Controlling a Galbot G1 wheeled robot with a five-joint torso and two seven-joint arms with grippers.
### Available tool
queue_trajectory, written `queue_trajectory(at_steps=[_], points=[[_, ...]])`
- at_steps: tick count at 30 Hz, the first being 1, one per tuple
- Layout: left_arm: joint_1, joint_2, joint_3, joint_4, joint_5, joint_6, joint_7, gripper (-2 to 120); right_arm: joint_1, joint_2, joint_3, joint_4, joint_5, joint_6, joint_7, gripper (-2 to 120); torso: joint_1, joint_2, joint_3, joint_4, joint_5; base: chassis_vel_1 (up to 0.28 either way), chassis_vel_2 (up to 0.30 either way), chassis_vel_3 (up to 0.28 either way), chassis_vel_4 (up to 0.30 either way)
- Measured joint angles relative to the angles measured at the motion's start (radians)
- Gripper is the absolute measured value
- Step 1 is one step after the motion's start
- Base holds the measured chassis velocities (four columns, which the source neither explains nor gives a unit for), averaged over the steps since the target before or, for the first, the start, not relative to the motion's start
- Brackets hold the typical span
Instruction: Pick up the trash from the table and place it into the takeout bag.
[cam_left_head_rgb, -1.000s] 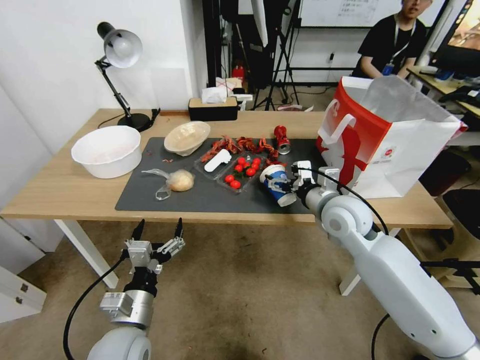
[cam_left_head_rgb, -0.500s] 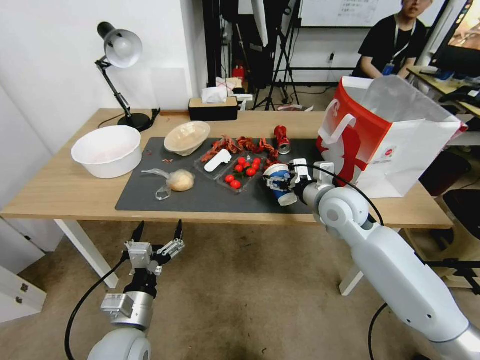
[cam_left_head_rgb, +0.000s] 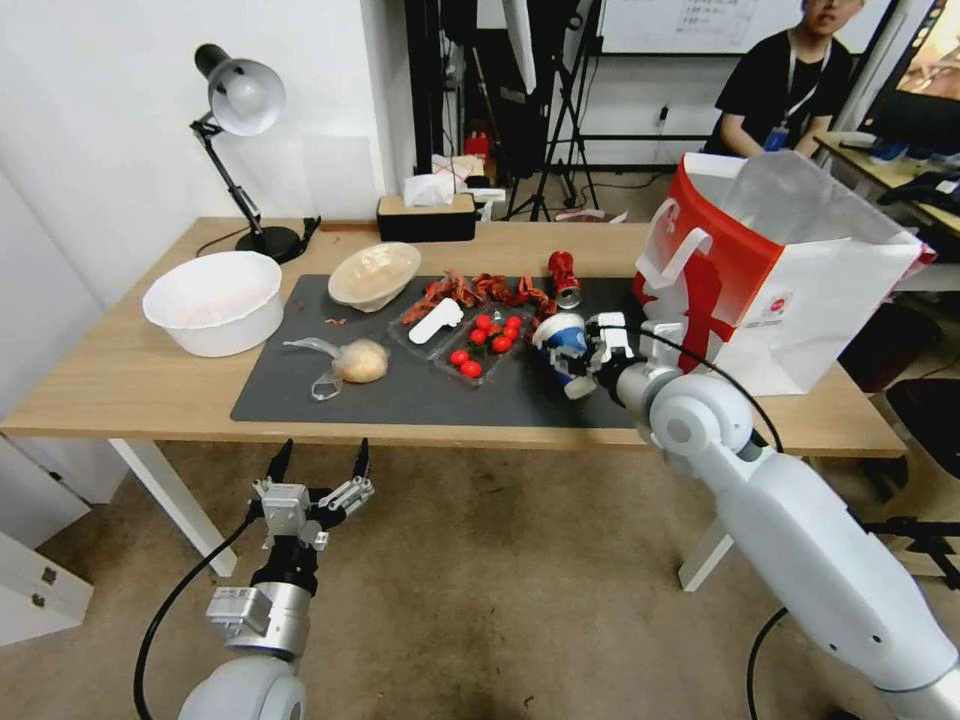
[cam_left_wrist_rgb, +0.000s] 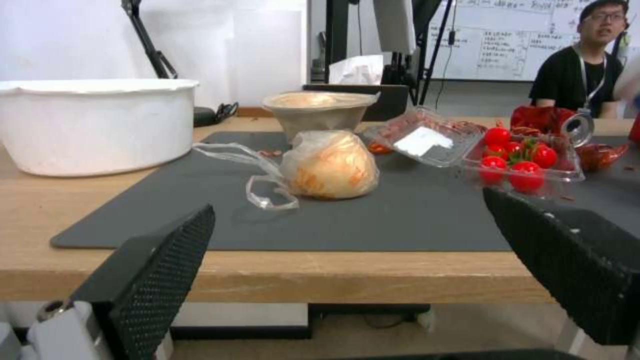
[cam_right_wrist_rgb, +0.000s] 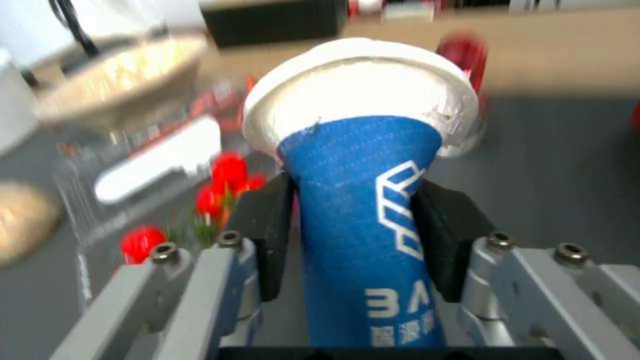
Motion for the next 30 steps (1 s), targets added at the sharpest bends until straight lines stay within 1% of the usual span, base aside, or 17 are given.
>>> queue_trajectory(at_steps=[1,3,5,6,9,10,11,15,16,18,20,22,25,27,28,29,30], points=[[0.002,-0.001,0.0,0.0,0.002,-0.002,0.0,100,0.004,-0.018,0.023,0.022,-0.02,0.024,-0.022,34,0.0,0.0,0.0,0.0,0.0001,0.0,0.0,0.0,0.0],[0.002,-0.001,0.0,0.0,0.003,-0.004,-0.001,100,0.008,-0.03,0.036,0.036,-0.03,0.039,-0.031,32,0.0,0.0,0.0,0.0,0.0,0.0,0.0,0.0,0.0],[0.003,-0.001,0.0,0.0,0.003,-0.006,-0.001,100,0.018,-0.055,0.067,0.068,-0.045,0.071,-0.046,26,0.0,0.0,0.0,0.0001,0.0001,0.0,0.0,0.0,0.0],[0.003,-0.001,0.0,0.0,0.003,-0.006,-0.001,100,0.018,-0.055,0.067,0.068,-0.045,0.071,-0.046,26,0.0,0.0,0.0,0.0001,0.0001,0.0,0.0,0.0,0.0],[0.002,-0.001,0.0,0.0,0.004,-0.008,-0.001,100,0.046,-0.092,0.113,0.103,-0.051,0.112,-0.049,19,0.0,0.0,0.0,-0.0001,0.0001,0.0,0.0,0.0,0.0],[0.002,-0.001,0.0,0.0,0.004,-0.008,-0.001,100,0.046,-0.092,0.113,0.103,-0.051,0.112,-0.049,19,0.0,0.0,0.0,-0.0001,0.0001,0.0,0.0,0.0,0.0],[0.003,-0.002,0.0,0.0,0.004,-0.01,-0.002,100,0.074,-0.113,0.142,0.111,-0.052,0.134,-0.048,14,0.0,0.0,0.0,0.0001,0.0,0.0,0.0,0.0,0.0],[0.003,-0.003,0.001,0.001,0.004,-0.015,-0.002,100,0.15,-0.15,0.182,0.091,-0.052,0.162,-0.024,6,0.0,0.0,0.0,0.0002,-0.0001,0.0,0.0,0.0,0.0],[0.003,-0.003,0.001,0.001,0.004,-0.015,-0.002,100,0.15,-0.15,0.182,0.091,-0.052,0.162,-0.024,6,0.0,0.0,0.0,0.0002,-0.0001,0.0,0.0,0.0,0.0],[0.002,-0.003,0.001,0.003,0.008,-0.016,-0.002,100,0.21,-0.178,0.208,0.032,-0.051,0.163,-0.005,0,0.0,0.0,0.0,0.0001,0.0001,0.0,0.0,0.0,0.0],[0.002,-0.003,0.001,0.003,0.008,-0.016,-0.002,100,0.225,-0.185,0.214,0.013,-0.051,0.161,0.002,0,0.0,0.0,0.0,0.0001,0.0,0.0,0.0,0.0,0.0],[0.001,-0.003,0.001,0.005,0.007,-0.016,-0.003,100,0.25,-0.201,0.23,-0.039,-0.05,0.149,0.023,0,0.0,0.0,0.0,0.0,0.0003,0.0,0.0,0.0,0.0],[0.001,-0.002,0.001,0.008,0.007,-0.017,-0.003,100,0.253,-0.21,0.243,-0.061,-0.049,0.127,0.046,0,0.0,0.0,0.0,0.0,0.0002,0.0,0.0,0.0,0.0],[0.0,-0.002,0.001,0.009,0.006,-0.018,-0.003,100,0.245,-0.216,0.252,-0.069,-0.049,0.098,0.072,6,0.0,0.0,0.0,0.0,0.0002,0.0,0.0,0.0,0.0],[-0.001,-0.001,0.001,0.009,0.006,-0.018,-0.003,100,0.235,-0.219,0.258,-0.071,-0.048,0.072,0.097,12,0.0,0.0,0.0,-0.0001,0.0003,0.0,0.0,0.0,0.0],[-0.001,-0.001,0.001,0.009,0.006,-0.018,-0.003,100,0.235,-0.219,0.258,-0.071,-0.048,0.072,0.097,12,0.0,0.0,0.0,-0.0001,0.0003,0.0,0.0,0.0,0.0],[-0.001,-0.001,0.002,0.009,0.006,-0.018,-0.003,100,0.229,-0.221,0.26,-0.071,-0.048,0.057,0.114,17,0.0,0.0,0.0,-0.0001,0.0002,0.0,0.0,0.0,0.0]])
